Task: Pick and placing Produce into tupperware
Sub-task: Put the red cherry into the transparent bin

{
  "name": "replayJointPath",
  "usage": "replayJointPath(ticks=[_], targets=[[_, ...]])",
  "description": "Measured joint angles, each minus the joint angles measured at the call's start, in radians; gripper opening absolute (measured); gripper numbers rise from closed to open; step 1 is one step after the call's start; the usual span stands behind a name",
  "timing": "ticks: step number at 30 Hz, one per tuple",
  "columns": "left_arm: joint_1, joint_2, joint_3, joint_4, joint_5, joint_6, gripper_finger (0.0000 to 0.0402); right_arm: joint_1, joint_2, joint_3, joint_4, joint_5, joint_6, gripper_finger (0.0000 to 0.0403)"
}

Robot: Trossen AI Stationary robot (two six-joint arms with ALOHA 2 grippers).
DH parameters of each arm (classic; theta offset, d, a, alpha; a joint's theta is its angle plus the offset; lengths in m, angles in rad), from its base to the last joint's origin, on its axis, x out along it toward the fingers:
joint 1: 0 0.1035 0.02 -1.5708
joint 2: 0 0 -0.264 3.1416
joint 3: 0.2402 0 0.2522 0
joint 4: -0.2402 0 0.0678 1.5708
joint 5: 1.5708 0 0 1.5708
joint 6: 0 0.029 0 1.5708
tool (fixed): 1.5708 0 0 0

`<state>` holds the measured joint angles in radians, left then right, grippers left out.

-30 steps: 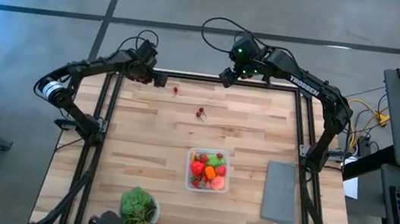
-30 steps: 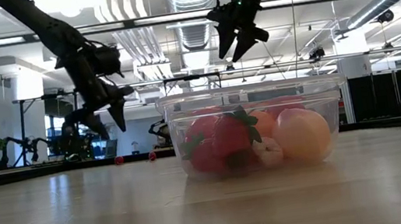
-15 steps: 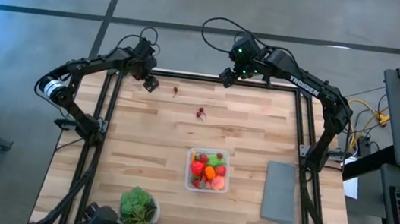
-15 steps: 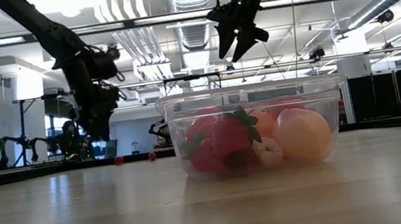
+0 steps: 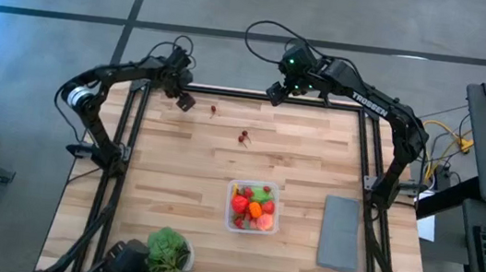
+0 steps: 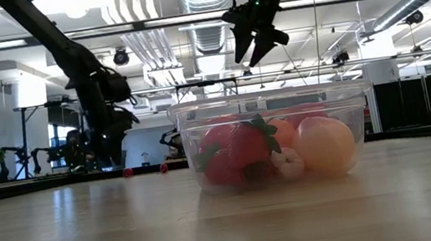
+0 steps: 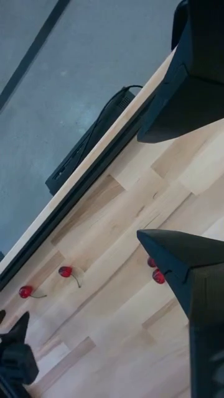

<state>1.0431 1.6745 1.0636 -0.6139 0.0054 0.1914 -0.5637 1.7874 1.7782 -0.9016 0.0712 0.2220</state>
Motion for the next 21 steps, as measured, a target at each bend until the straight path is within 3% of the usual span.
replayJointPath(ticks=[7,21], targets=[[0.004,0.047,0.046,-0.05,0.018,0.035,0.0235,0.0,0.0,0.0,0.0,0.0,0.016,0.0231],[0.007,0.057,0.096,-0.118,-0.012,0.261,0.0235,0.0,0.0,0.0,0.008,0.008,0.059,0.0231]])
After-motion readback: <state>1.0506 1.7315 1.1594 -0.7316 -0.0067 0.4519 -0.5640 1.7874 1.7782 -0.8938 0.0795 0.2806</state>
